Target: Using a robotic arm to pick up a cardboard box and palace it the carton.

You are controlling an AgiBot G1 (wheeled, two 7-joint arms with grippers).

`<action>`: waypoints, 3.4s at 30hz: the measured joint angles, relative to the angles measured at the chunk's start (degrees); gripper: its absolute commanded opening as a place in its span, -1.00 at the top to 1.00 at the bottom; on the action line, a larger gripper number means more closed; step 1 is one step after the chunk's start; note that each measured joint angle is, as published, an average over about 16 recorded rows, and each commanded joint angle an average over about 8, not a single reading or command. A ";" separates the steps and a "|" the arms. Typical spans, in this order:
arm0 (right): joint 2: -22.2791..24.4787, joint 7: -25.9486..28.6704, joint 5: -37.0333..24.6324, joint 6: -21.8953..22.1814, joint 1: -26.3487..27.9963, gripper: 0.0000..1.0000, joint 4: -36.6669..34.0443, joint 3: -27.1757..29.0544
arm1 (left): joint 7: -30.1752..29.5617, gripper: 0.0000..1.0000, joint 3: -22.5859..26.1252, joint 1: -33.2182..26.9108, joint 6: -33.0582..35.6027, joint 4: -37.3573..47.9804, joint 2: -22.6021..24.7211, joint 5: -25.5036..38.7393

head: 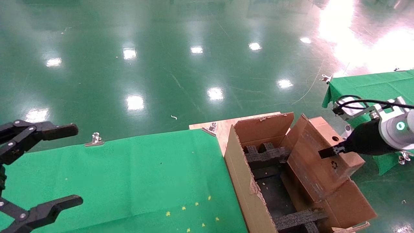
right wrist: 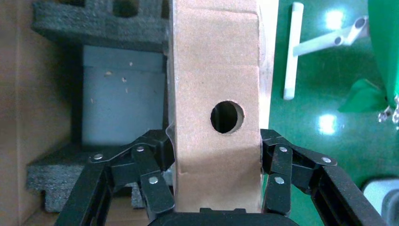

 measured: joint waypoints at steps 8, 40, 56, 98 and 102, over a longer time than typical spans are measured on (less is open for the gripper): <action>-1.83 6.42 -2.79 0.78 -2.44 1.00 -0.06 -1.32 | 0.00 -1.00 0.01 0.00 0.00 0.00 0.00 0.00; -10.28 6.97 -0.12 12.25 -16.27 1.00 -14.09 -4.78 | 0.02 -1.00 0.04 -0.01 -0.01 0.00 -0.01 -0.03; -17.54 -4.43 6.87 14.78 -21.27 0.61 -28.57 -4.20 | 0.03 -1.00 0.05 -0.01 -0.02 0.01 -0.02 -0.04; -16.28 -7.96 7.97 14.33 -11.96 -1.00 -25.25 -0.54 | 0.04 -1.00 0.08 -0.01 -0.04 0.03 -0.03 -0.07; -15.08 -10.37 10.50 13.94 -8.24 -1.00 -22.05 1.76 | 0.05 -1.00 0.08 -0.01 -0.04 0.03 -0.03 -0.07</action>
